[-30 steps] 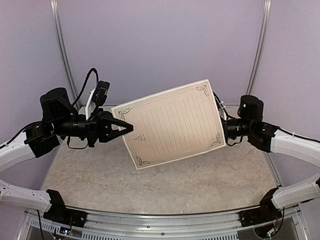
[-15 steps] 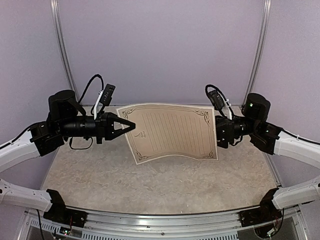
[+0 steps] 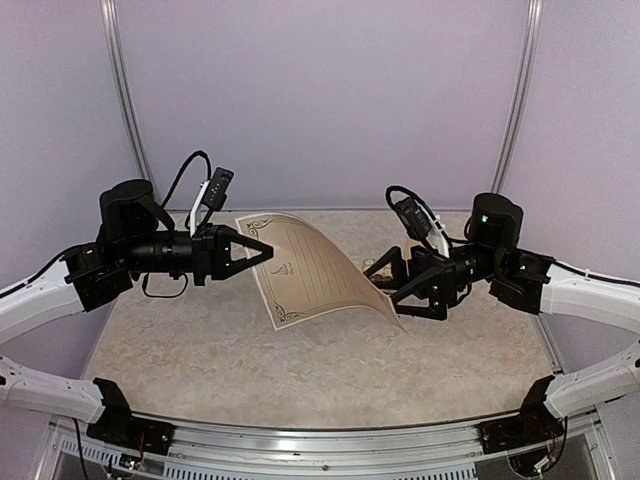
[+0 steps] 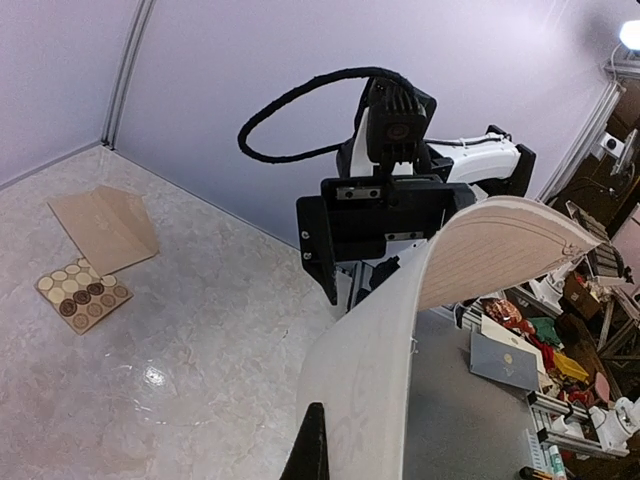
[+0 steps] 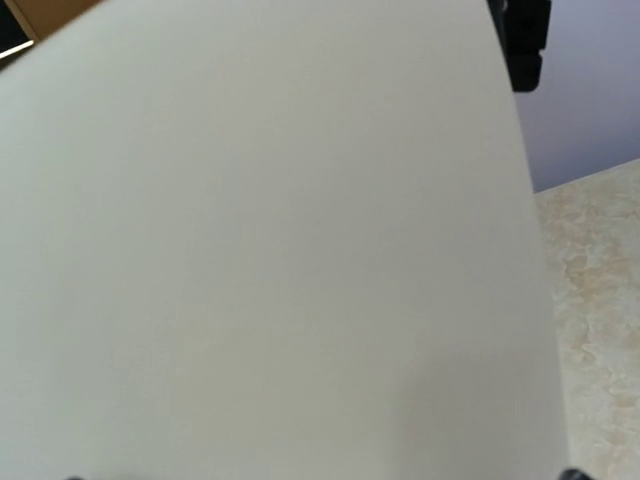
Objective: Place the letter into the envelope and seal it
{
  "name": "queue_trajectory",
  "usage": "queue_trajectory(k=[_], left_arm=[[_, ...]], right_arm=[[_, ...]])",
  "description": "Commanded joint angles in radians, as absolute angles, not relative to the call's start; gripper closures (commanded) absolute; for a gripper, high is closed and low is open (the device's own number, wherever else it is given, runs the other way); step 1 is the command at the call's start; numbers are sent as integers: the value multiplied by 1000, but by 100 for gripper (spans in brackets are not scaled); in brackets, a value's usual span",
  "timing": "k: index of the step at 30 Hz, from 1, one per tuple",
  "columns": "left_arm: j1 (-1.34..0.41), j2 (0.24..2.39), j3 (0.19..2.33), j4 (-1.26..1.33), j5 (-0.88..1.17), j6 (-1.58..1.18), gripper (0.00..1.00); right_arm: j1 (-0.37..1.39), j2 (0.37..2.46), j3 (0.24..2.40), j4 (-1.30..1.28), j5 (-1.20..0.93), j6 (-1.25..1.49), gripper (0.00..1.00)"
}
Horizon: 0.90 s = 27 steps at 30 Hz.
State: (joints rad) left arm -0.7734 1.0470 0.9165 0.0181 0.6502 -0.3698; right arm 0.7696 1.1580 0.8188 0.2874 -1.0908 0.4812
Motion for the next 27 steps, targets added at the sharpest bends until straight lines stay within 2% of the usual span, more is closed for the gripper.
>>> queue_trajectory(k=[1, 27], left_arm=[[-768, 1049, 907, 65, 674, -404, 100], [-769, 1102, 856, 167, 685, -516, 100]], right_arm=[[813, 1197, 878, 248, -1076, 418, 1], [973, 1447, 1051, 244, -914, 350, 1]])
